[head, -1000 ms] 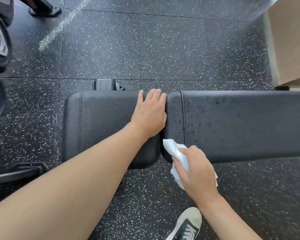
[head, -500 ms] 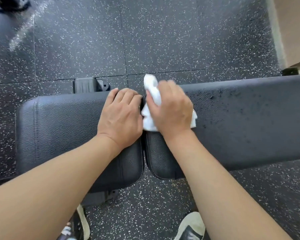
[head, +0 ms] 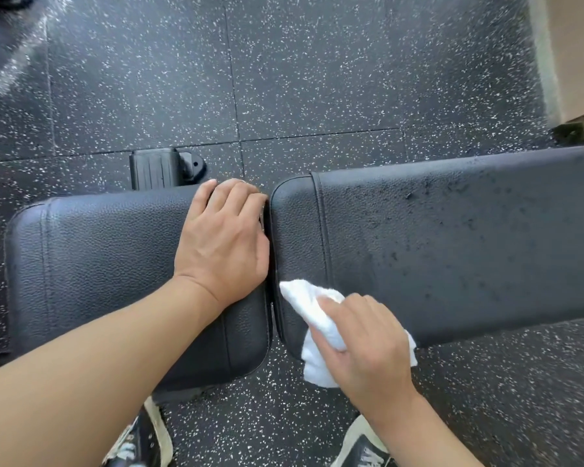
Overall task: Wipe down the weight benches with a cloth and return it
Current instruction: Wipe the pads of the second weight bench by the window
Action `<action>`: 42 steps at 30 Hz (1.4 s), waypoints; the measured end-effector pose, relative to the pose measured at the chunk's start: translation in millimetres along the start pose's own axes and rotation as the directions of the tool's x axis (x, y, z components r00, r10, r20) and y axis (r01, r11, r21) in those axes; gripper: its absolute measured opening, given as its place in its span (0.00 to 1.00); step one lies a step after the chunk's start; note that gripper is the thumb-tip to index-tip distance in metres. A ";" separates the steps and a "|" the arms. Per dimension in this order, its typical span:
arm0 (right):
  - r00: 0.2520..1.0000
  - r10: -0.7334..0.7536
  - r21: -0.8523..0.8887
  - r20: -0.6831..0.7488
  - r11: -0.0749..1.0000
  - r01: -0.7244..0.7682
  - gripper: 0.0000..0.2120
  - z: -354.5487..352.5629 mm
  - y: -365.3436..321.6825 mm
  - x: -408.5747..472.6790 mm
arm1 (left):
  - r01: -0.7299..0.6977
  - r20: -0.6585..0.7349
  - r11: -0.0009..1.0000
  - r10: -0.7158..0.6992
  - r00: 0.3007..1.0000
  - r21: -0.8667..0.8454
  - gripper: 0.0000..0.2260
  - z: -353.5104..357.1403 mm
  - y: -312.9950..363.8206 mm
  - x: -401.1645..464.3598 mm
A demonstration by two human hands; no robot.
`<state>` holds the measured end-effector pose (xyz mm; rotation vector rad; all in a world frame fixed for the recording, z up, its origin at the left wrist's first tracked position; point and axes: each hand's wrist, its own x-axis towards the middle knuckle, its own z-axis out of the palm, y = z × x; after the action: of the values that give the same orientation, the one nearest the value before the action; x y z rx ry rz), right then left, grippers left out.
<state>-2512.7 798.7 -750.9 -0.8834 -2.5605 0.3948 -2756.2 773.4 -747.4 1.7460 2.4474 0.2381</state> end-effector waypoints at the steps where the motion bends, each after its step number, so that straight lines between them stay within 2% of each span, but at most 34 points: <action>1: 0.999 -0.037 0.000 0.016 0.999 0.037 0.06 -2.0 4.2 -3.2 | 0.001 0.000 1.000 -0.001 1.000 -0.002 0.19 0.7 0.0 0.1; 3: 0.996 -0.084 -0.020 -0.007 0.996 0.084 0.07 1.0 11.9 11.3 | 0.002 0.004 1.000 -0.002 1.000 -0.005 0.18 0.8 0.0 -0.1; 5: 0.995 -0.036 -0.050 -0.097 0.998 0.031 0.09 9.5 16.4 43.1 | 0.000 0.010 1.000 0.000 1.000 -0.006 0.18 0.2 0.5 0.4; 10: 0.921 0.310 0.016 -0.235 0.949 -0.315 0.11 30.7 23.4 128.5 | 0.001 0.002 1.000 -0.001 1.000 -0.007 0.17 0.8 0.1 0.8; 13: 0.882 0.413 0.019 -0.226 0.907 -0.420 0.12 39.4 16.8 157.2 | 0.006 0.006 1.000 -0.006 1.000 -0.001 0.17 0.9 0.5 1.0; 15: 0.902 0.382 -0.012 -0.200 0.920 -0.392 0.12 44.4 9.5 160.6 | 0.002 0.011 1.000 -0.002 1.000 0.002 0.17 0.7 1.2 1.1; 18: 0.973 0.199 0.017 -0.115 0.980 -0.198 0.11 41.1 7.4 145.3 | 0.005 0.012 1.000 -0.006 1.000 0.007 0.17 0.5 0.4 1.0; 20: 0.991 0.092 0.007 -0.098 0.996 -0.092 0.12 25.7 29.5 129.4 | 0.003 0.004 1.000 -0.003 1.000 0.004 0.17 1.8 0.0 1.4; 21: 0.989 0.093 -0.021 -0.112 0.995 -0.096 0.12 15.7 48.2 122.7 | 0.000 -0.001 1.000 0.000 1.000 0.002 0.17 2.8 -0.1 1.6; 23: 0.960 0.220 -0.073 -0.172 0.969 -0.235 0.13 -5.2 88.6 115.3 | -0.001 -0.006 1.000 0.001 1.000 0.005 0.17 4.0 -0.6 1.1; 25: 0.891 0.401 -0.062 -0.211 0.904 -0.422 0.14 -17.4 113.6 116.4 | 0.002 -0.003 1.000 -0.002 1.000 0.007 0.18 4.0 -0.9 1.1; 28: 0.819 0.526 -0.016 -0.230 0.839 -0.544 0.13 -11.2 96.4 129.5 | 0.007 0.011 1.000 -0.007 1.000 0.006 0.18 1.9 1.5 1.3; 30: 0.857 0.476 -0.021 -0.198 0.872 -0.489 0.12 6.9 58.7 142.5 | 0.011 0.011 1.000 -0.011 1.000 0.009 0.18 0.6 1.9 1.6; 33: 0.944 0.316 -0.025 -0.098 0.947 -0.320 0.11 39.6 2.9 158.0 | 0.013 0.017 1.000 -0.013 1.000 0.015 0.17 0.9 1.2 1.8; 35: 0.969 0.236 -0.010 -0.076 0.971 -0.237 0.11 50.7 -13.1 161.3 | 0.009 0.028 1.000 -0.009 1.000 0.016 0.17 0.6 1.9 2.7; 39: 0.992 0.107 0.077 -0.064 0.992 -0.102 0.10 35.1 0.8 128.2 | -0.008 0.016 1.000 0.008 1.000 0.017 0.15 -0.1 1.7 1.8; 42: 1.000 -0.004 0.051 -0.031 0.999 0.006 0.09 3.4 42.3 67.4 | -0.005 -0.003 1.000 0.005 1.000 0.003 0.16 0.1 1.0 1.7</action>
<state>-2540.6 873.3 -751.4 -0.8581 -2.5131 0.4394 -2755.8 775.3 -747.3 1.7551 2.4468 0.2385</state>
